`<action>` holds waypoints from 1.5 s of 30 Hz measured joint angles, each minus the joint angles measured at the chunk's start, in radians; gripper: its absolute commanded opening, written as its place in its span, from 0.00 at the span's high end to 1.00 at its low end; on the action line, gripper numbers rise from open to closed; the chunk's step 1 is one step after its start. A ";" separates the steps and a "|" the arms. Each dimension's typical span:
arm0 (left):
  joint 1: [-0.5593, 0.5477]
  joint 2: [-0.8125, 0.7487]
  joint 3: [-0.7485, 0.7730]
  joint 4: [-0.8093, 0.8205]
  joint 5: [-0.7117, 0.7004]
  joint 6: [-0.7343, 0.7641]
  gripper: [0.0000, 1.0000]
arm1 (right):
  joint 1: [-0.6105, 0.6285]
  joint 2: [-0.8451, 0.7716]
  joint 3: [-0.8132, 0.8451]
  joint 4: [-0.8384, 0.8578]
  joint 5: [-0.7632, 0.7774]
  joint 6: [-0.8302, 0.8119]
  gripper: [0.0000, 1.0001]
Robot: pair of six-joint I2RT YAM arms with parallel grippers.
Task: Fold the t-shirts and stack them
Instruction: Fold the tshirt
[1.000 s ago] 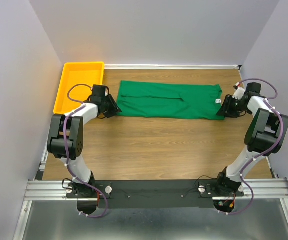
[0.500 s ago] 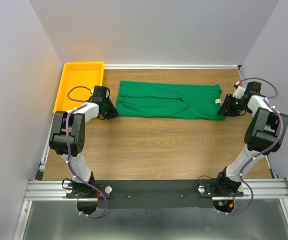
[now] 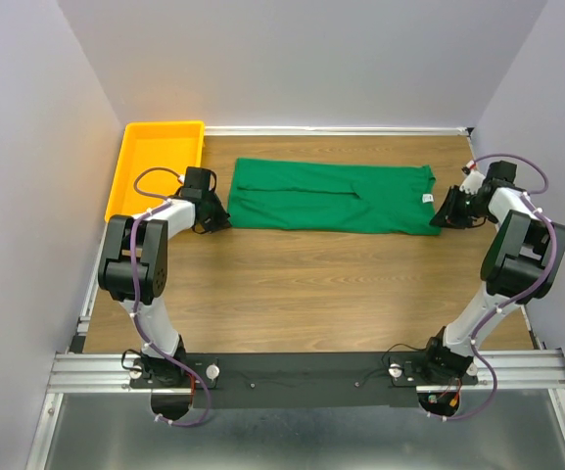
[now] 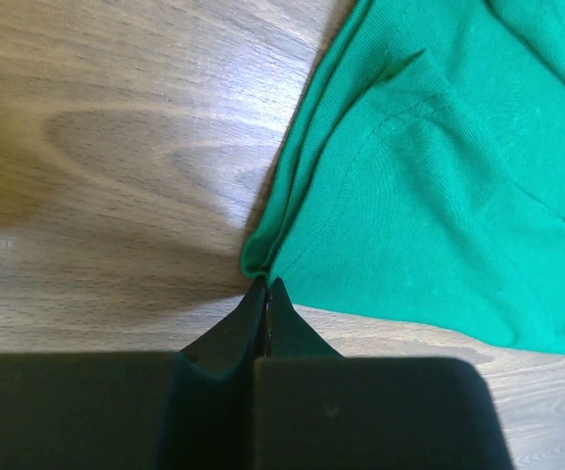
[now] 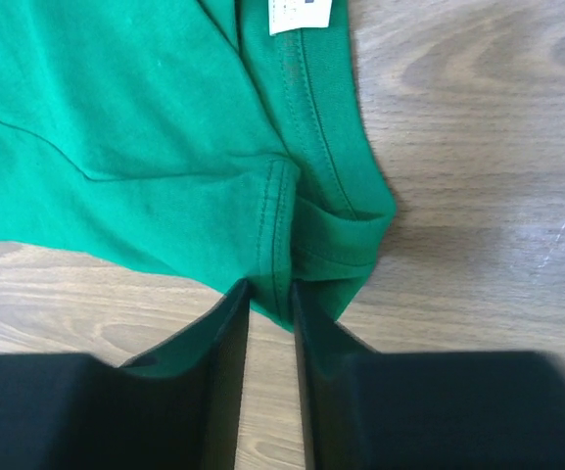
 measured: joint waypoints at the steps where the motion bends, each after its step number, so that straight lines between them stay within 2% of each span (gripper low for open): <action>1: 0.000 0.000 0.000 0.000 0.000 0.000 1.00 | -0.001 0.001 0.000 0.000 -0.003 -0.001 0.80; 3: 0.000 0.000 0.000 0.000 0.000 0.000 1.00 | -0.002 0.002 0.000 -0.002 -0.008 0.001 0.87; 8: 0.000 -0.001 0.000 0.000 0.000 0.001 1.00 | -0.010 0.002 0.003 -0.008 -0.015 -0.001 0.99; 26: 0.021 -0.081 -0.053 0.000 -0.001 0.020 1.00 | -0.063 0.002 0.018 -0.022 -0.014 -0.036 0.99; 39: 0.019 -0.236 -0.230 -0.007 0.040 0.027 1.00 | -0.091 0.001 0.005 -0.064 0.015 -0.119 0.99; 41: 0.018 -0.274 -0.272 -0.010 0.054 0.022 0.97 | -0.095 0.001 -0.005 -0.070 0.028 -0.134 0.91; 42: 0.016 -0.301 -0.296 -0.013 0.064 0.019 0.88 | -0.097 0.001 -0.009 -0.075 0.036 -0.140 0.73; 43: 0.015 -0.318 -0.311 -0.015 0.076 0.015 0.78 | -0.098 0.001 -0.011 -0.077 0.045 -0.147 0.59; 44: 0.013 -0.341 -0.326 -0.021 0.088 0.007 0.60 | -0.101 0.000 -0.014 -0.082 0.058 -0.155 0.45; 45: 0.012 -0.360 -0.334 -0.036 0.100 0.003 0.55 | -0.103 0.000 -0.014 -0.082 0.078 -0.171 0.26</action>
